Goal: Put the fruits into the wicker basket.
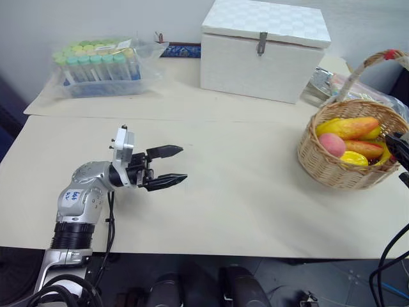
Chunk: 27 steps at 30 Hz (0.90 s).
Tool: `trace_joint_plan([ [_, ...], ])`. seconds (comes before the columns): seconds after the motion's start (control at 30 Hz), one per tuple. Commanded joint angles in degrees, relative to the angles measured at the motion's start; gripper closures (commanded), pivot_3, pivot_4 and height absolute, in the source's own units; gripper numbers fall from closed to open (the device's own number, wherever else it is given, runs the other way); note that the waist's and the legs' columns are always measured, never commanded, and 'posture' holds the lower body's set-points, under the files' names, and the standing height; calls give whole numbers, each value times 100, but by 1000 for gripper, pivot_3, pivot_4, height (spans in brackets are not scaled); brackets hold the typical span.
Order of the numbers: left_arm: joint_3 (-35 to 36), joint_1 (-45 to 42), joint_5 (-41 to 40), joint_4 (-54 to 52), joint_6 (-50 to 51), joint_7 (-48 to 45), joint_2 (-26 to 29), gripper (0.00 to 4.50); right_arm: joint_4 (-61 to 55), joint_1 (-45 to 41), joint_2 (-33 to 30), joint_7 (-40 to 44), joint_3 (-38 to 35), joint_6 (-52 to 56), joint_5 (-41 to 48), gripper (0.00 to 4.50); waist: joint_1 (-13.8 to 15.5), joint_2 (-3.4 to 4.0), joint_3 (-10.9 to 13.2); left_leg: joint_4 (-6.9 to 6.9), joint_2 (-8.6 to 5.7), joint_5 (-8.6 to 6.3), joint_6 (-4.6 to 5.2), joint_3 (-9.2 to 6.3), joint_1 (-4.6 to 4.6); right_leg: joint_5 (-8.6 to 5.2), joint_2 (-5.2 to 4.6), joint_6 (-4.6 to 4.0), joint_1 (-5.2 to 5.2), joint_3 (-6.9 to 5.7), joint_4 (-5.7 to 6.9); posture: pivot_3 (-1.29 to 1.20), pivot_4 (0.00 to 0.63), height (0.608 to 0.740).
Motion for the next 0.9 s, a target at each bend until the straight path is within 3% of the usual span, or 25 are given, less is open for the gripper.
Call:
trace_joint_plan([
  [0.03,12,-110,51,-11,-85,-136,45,0,665,-5,-408,386,-237,-237,100,3603,5,1,0,-1,-1,0,1,-1,-1,0,-1,0,0,0,-1,0,150,740],
  [0.23,29,-129,184,106,-190,-290,121,0,1213,596,-899,862,-401,-346,-49,1658,15,2,1,-1,-4,1,3,-2,-1,2,-3,3,0,1,-3,0,150,740],
  [0.4,-28,36,536,-15,-480,-414,461,0,651,1728,-1018,1330,-1095,-562,-238,36,46,3,1,-8,-6,1,4,-4,-2,3,-3,6,0,3,-9,0,150,740],
  [0.57,-37,603,926,33,-988,-583,840,0,-392,2678,-670,1557,-1265,-452,-71,36,-13,4,0,-22,-5,-1,7,3,36,6,-3,12,38,12,-24,0,150,740],
  [0.67,7,1406,1514,-156,-1781,-402,1119,0,-1424,2928,50,1636,-75,-997,-130,36,-61,-13,-9,-54,8,-3,-3,6,72,6,8,11,62,19,-40,0,150,740],
  [0.77,43,1750,1670,-328,-1986,-90,1115,0,-1542,2600,463,1649,671,-1707,-372,36,-38,0,-2,-74,5,3,-8,12,76,6,2,11,55,26,-40,0,150,740],
  [0.9,216,2258,1602,-739,-1937,228,1114,0,-1370,2108,298,2483,2111,-2178,-554,36,1,-3,-4,-61,-7,-2,6,13,77,6,-13,11,56,28,-29,0,150,740],
])
